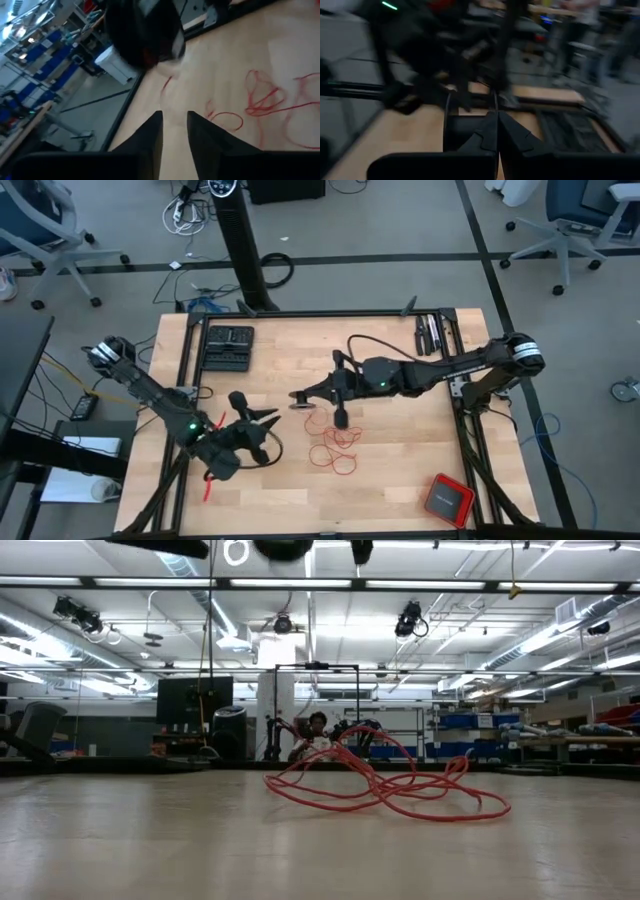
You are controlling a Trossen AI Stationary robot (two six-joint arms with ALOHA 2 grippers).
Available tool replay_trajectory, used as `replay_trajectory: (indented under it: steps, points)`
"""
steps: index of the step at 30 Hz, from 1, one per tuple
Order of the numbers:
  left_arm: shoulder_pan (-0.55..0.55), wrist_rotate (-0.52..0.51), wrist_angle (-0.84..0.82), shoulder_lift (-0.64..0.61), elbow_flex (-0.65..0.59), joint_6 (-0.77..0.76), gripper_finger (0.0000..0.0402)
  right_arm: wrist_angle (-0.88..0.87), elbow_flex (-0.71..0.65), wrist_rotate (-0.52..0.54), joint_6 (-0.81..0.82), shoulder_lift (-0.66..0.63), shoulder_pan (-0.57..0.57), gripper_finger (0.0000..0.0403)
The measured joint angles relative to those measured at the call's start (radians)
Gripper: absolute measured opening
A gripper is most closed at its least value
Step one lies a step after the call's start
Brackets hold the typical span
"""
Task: Coil cords
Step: Uncoil the red wire from the spool
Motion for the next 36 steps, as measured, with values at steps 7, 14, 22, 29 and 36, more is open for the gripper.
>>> replay_trajectory:
  steps: [7, 14, 22, 29, 36]
  points:
    - [-0.022, -0.012, 0.129, -0.03, 0.0, 0.005, 0.0103, 0.056, -0.024, -0.315, 0.023, -0.094, 0.001, 0.0]
    - [-0.011, -0.016, 0.418, -0.03, 0.001, 0.137, 0.0103, 0.268, -0.119, -0.409, 0.067, -0.097, 0.009, 0.0]
    - [0.023, 0.063, 0.571, -0.031, 0.003, 0.245, 0.0103, 0.58, -0.257, -0.615, -0.015, -0.097, 0.005, 0.0]
    - [0.028, 0.076, 0.564, -0.031, 0.003, 0.26, 0.0103, 0.796, -0.341, -0.666, 0.061, -0.097, -0.014, 0.0]
    - [0.057, 0.122, 0.553, -0.031, 0.003, 0.264, 0.0103, 0.665, -0.344, -0.367, 0.025, -0.096, -0.014, 0.0]
